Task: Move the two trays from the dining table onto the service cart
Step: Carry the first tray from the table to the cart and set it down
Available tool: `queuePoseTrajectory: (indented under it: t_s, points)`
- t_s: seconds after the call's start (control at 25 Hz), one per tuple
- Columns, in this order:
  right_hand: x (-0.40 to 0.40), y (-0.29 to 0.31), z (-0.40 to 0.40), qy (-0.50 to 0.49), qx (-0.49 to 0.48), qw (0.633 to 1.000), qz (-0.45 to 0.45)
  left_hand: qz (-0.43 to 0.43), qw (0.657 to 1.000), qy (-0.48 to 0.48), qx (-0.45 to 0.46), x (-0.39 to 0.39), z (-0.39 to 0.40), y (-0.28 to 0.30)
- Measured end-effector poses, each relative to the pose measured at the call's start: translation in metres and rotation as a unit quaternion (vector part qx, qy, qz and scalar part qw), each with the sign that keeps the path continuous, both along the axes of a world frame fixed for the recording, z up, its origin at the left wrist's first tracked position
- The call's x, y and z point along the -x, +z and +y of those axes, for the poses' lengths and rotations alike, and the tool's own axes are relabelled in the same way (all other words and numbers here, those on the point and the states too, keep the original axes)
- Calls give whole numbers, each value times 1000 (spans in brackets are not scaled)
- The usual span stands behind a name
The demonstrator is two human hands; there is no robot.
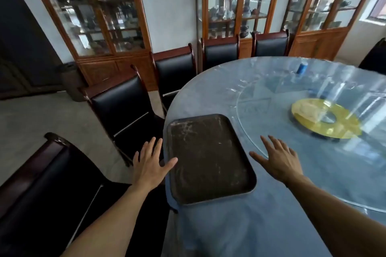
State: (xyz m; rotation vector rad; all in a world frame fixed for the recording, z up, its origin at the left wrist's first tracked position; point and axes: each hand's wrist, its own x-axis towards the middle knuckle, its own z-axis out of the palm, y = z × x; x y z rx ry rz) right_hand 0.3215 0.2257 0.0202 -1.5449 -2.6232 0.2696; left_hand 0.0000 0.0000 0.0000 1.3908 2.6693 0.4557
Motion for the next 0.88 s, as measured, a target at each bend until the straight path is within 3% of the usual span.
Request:
queuePoseTrajectory:
  t_s: [0.32, 0.6, 0.88]
  points:
    - [43, -44, 54, -2, 119, 993, -10, -95, 992, 55, 70, 25, 50, -44]
    - [79, -103, 91, -21, 244, 968, -58, -292, 945, 110, 96, 62, 97, -94]
    - [118, -133, 118, -99, 342, 934, 5, -374, 900, 198, 102, 77, 140, -120]
